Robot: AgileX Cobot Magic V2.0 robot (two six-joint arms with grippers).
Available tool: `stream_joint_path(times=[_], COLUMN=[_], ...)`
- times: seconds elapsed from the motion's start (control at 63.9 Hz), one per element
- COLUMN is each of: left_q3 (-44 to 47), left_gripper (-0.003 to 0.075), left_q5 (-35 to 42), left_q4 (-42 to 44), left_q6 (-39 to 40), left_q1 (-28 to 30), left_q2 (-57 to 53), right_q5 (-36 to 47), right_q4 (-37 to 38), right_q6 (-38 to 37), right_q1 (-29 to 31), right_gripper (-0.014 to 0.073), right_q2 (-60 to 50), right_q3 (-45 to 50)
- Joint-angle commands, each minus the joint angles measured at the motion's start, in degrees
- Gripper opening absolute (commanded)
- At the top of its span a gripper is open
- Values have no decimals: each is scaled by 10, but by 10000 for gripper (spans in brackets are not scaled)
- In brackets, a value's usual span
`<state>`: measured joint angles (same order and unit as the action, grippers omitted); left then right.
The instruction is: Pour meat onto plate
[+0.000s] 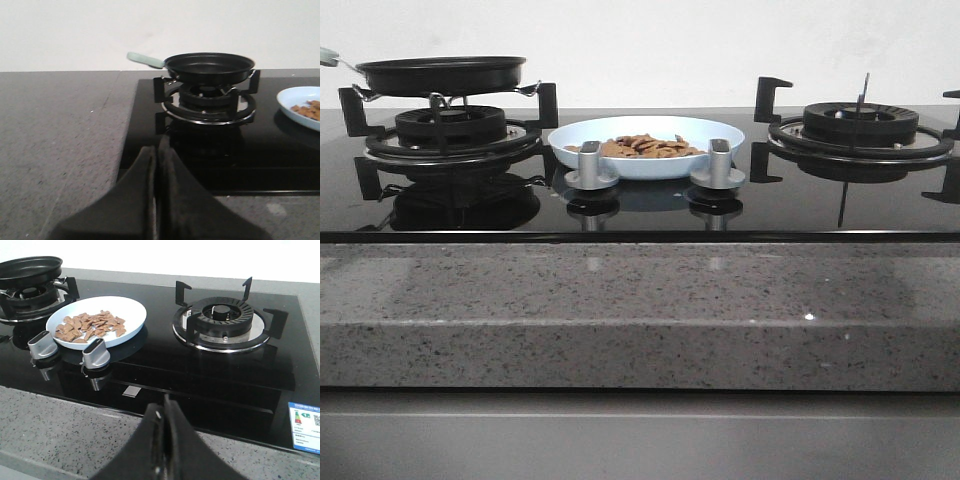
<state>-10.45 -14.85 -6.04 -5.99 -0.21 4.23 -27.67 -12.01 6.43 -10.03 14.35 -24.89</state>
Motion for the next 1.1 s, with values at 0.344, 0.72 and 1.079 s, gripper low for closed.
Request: stream_joint_path(times=[0.344,0.72,1.079], left_q3=[110,110,110], left_gripper=[-20,-20,-20], left_q5=[84,86,86], left_q4=[-7,-22,-22], left_q6=[5,5,5], left_q1=[38,38,38], left_q2=[-54,-54,-54], right_q5=[47,47,47], right_q4=[0,0,0], right_q6=[2,2,2], right_q1=[3,3,3], right_gripper=[-60,-60,-60], right_q2=[4,4,4], right_q3=[-14,-14,-14])
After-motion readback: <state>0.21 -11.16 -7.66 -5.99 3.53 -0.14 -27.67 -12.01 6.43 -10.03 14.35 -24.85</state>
